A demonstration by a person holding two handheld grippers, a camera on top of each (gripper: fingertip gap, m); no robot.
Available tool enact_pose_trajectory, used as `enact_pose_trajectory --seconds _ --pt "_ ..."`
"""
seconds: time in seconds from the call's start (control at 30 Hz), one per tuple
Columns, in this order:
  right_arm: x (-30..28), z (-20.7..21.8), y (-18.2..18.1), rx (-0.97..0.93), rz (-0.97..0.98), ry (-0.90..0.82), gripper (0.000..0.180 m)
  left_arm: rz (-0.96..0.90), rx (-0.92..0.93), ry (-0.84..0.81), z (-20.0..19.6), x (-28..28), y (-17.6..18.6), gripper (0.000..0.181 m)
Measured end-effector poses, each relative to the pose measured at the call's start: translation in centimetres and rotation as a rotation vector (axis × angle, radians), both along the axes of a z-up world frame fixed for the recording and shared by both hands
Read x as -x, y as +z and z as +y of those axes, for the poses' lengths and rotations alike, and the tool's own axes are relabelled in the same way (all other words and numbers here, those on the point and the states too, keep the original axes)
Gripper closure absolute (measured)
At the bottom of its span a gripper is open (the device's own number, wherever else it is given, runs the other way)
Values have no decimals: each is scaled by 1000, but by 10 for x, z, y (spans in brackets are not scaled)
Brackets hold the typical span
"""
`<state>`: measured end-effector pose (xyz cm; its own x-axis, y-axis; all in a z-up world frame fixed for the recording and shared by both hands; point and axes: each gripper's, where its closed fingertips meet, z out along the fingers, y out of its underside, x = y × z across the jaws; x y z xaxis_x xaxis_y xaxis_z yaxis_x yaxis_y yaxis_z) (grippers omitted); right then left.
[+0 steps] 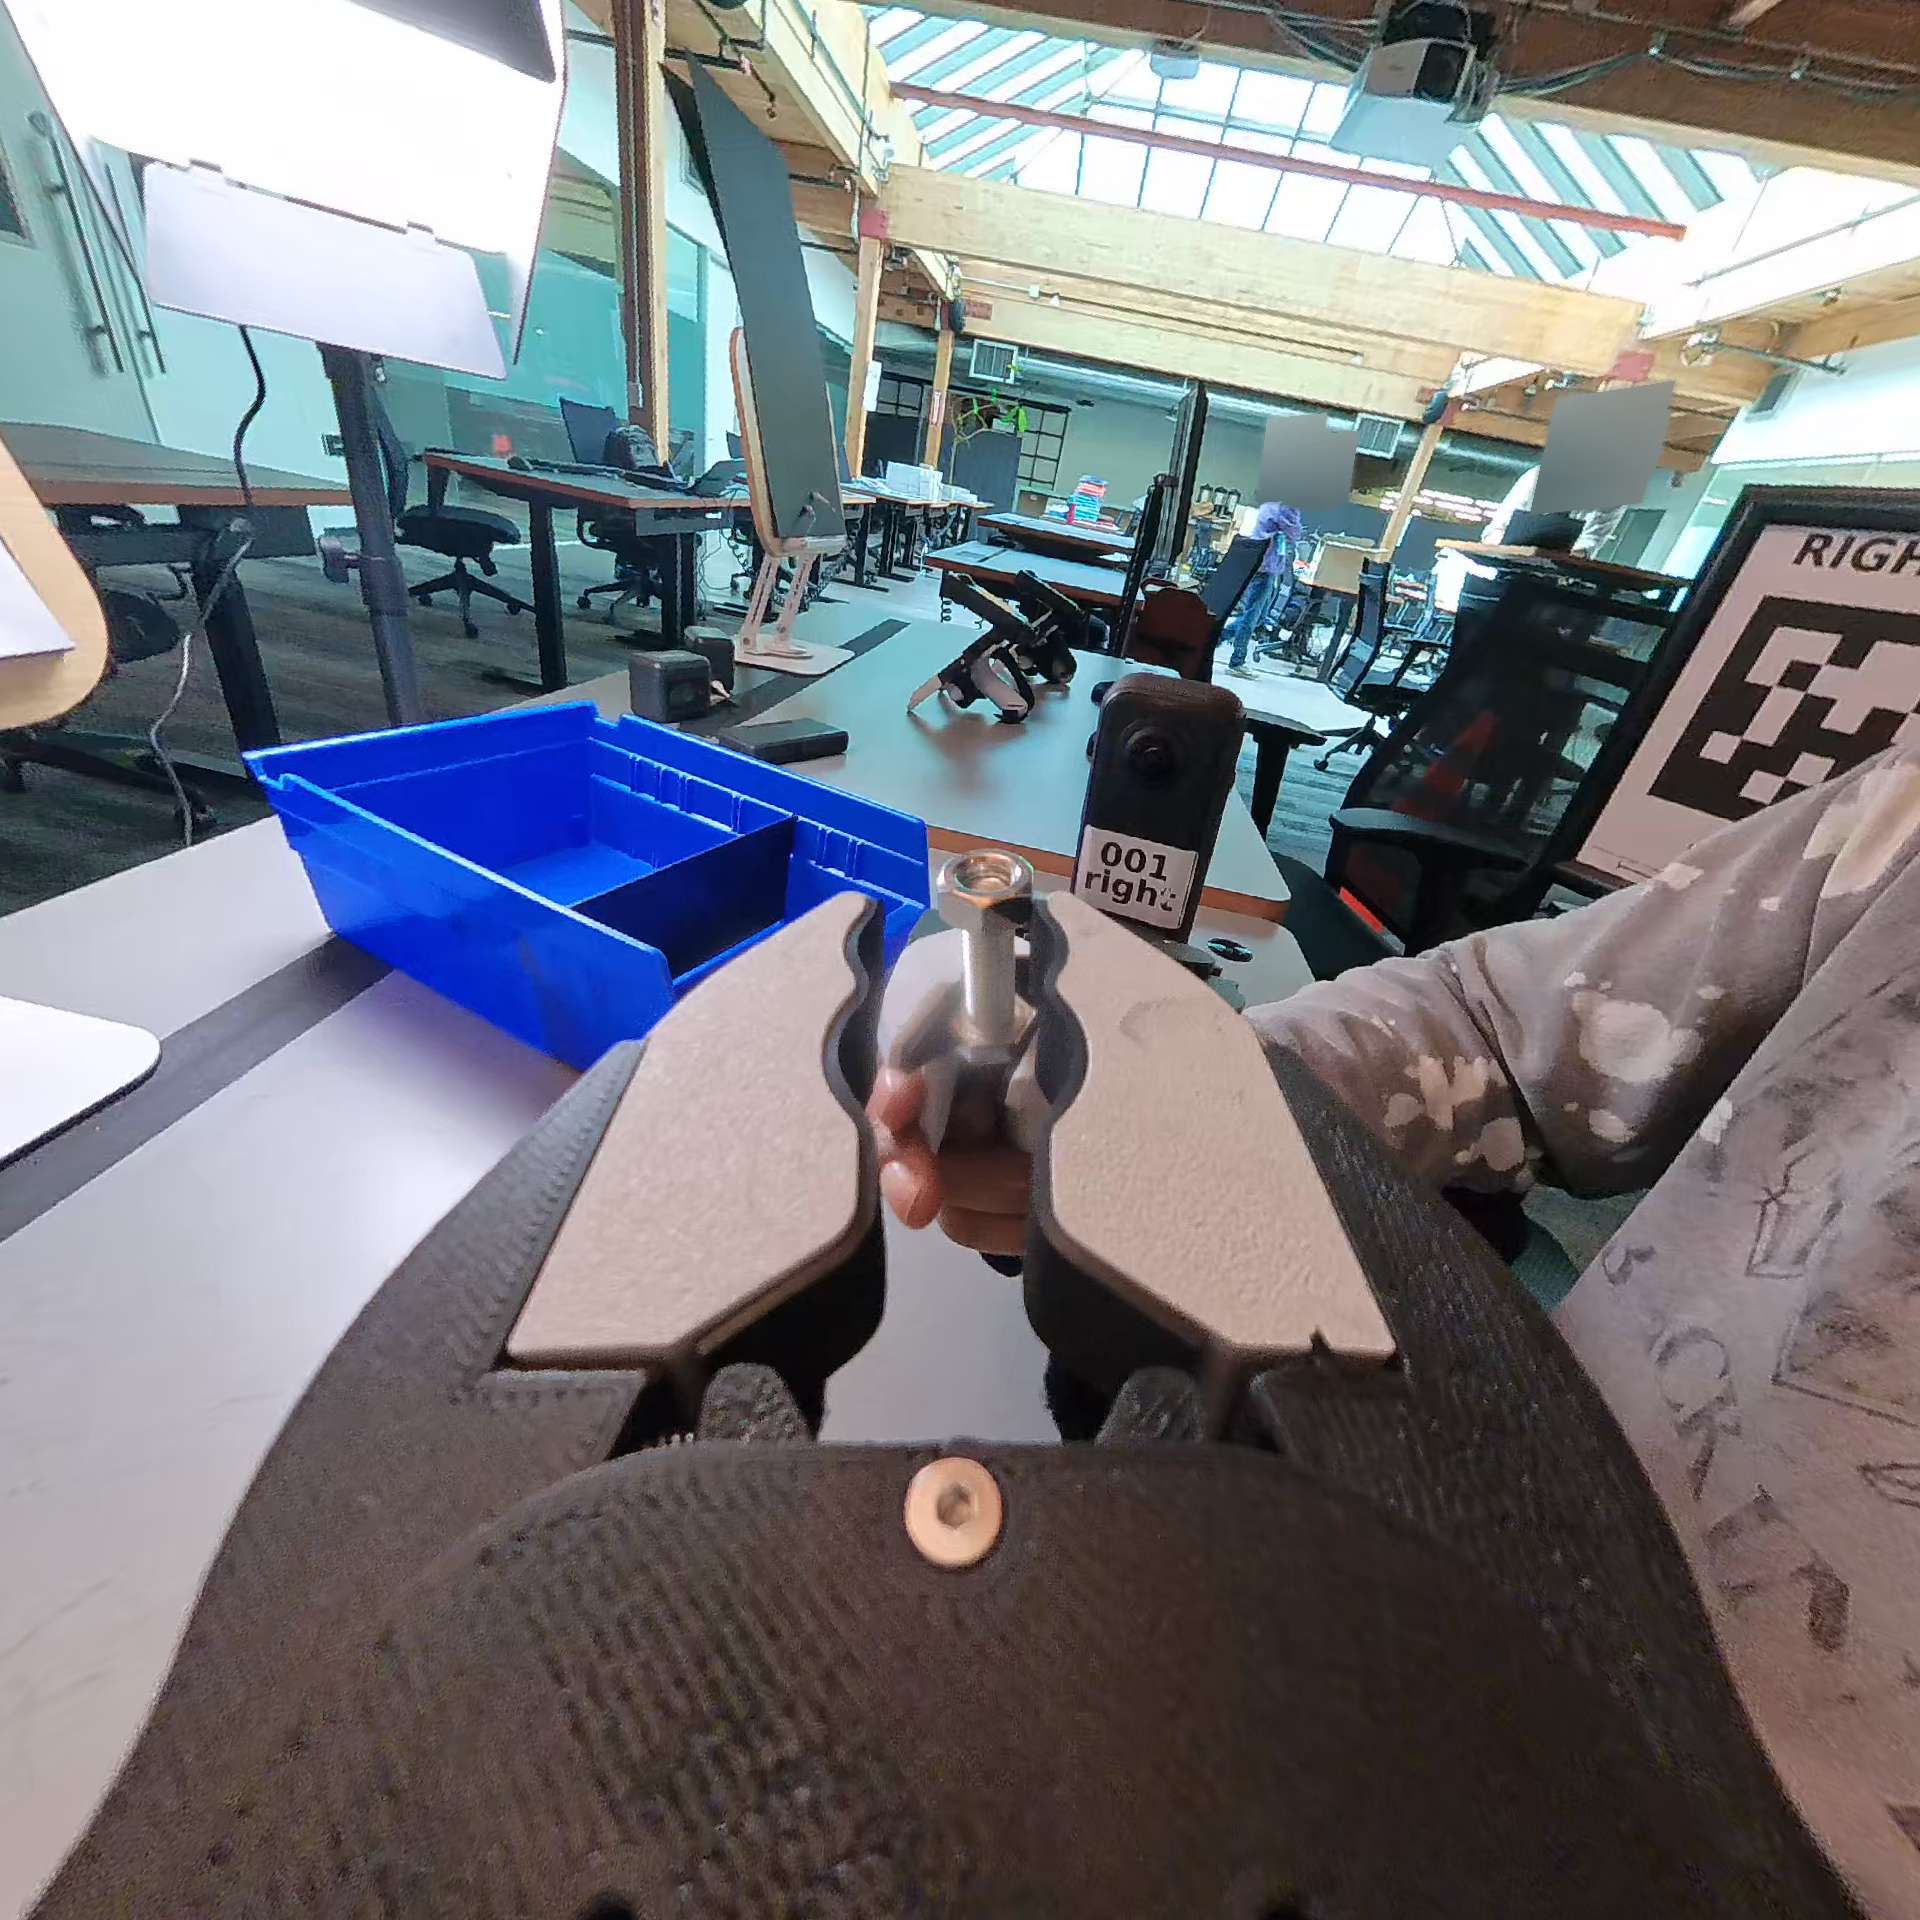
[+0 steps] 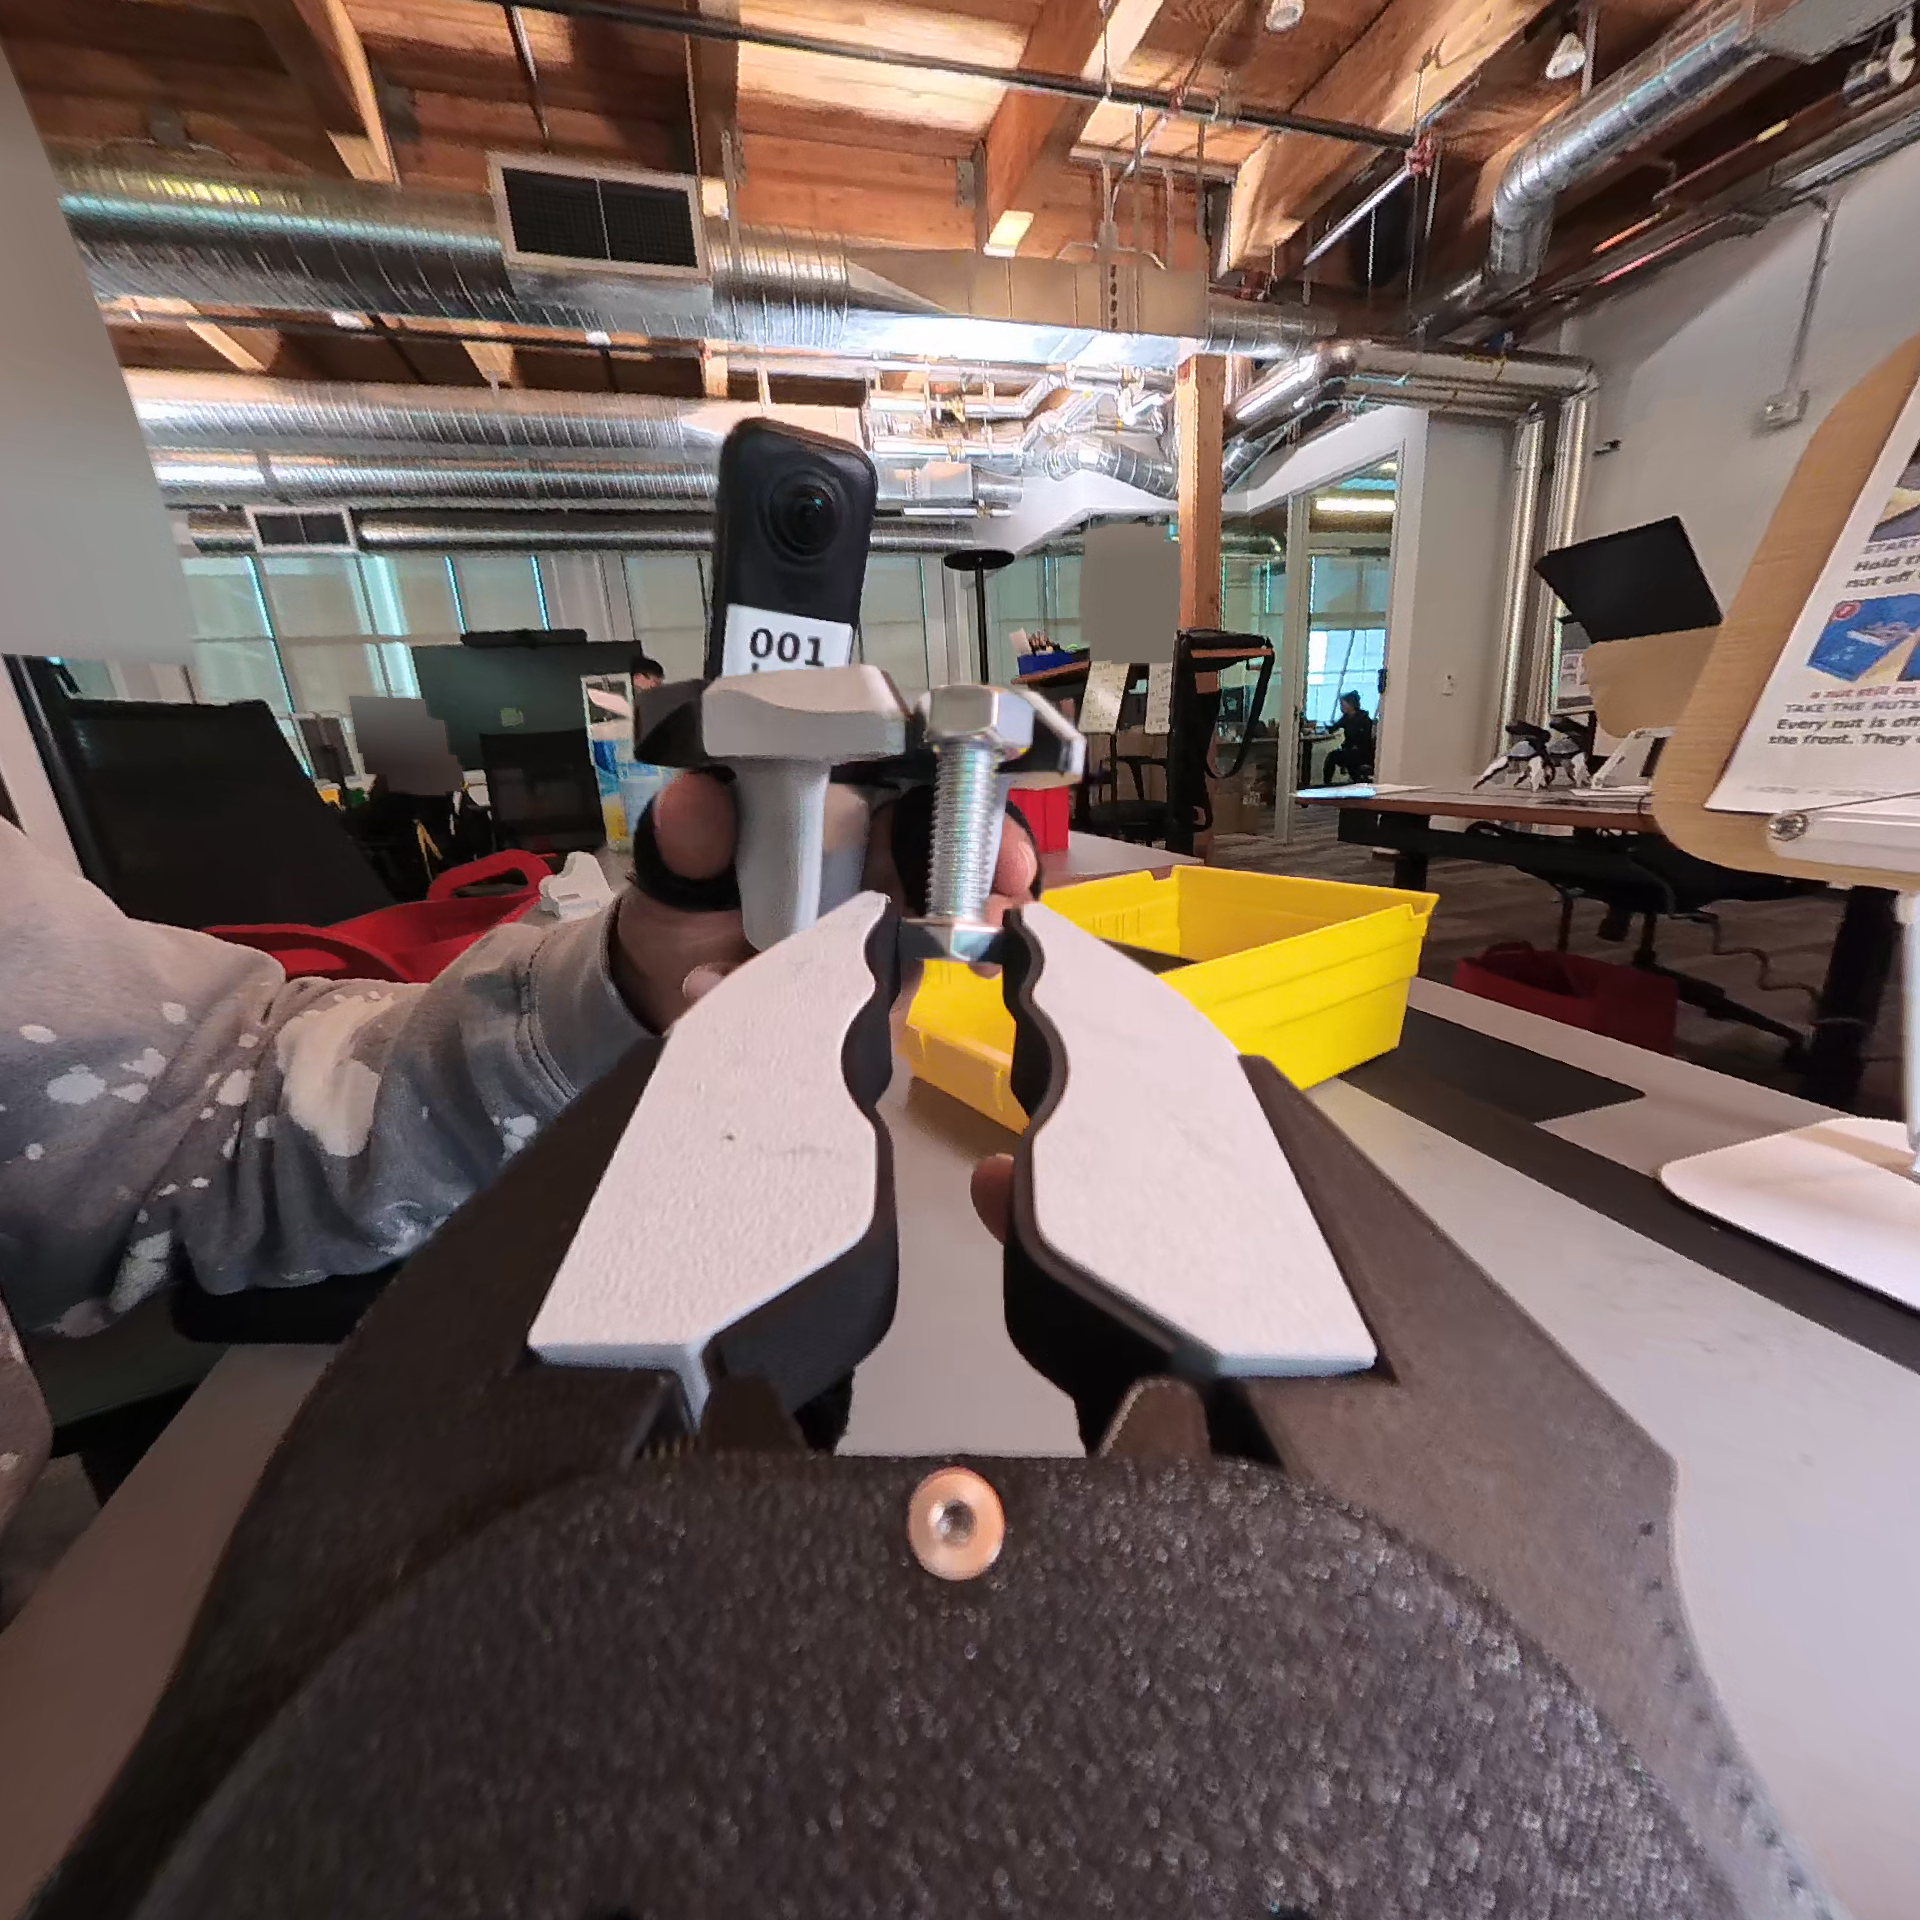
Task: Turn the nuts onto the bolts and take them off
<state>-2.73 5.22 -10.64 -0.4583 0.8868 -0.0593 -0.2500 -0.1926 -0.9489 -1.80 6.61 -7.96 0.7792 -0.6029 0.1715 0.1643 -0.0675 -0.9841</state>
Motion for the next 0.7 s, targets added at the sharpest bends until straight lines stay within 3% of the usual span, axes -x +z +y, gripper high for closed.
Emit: enact_pose_trajectory --seconds 0.07,0.13,0.4,0.6,0.7 --pt "-4 2 4 14 28 26 162 4 30 56 4 10 -2 167" --pt "-7 0 8 7 44 36 162 33 22 98 6 18 -5 167" --pt "-3 -1 3 -4 15 18 161 -57 -2 -69 -6 -4 5 155" --pt "-6 -2 6 12 41 41 162 -46 13 -69 -4 -5 2 158" --pt "-13 0 14 39 84 74 162 -12 34 54 5 16 -5 171"
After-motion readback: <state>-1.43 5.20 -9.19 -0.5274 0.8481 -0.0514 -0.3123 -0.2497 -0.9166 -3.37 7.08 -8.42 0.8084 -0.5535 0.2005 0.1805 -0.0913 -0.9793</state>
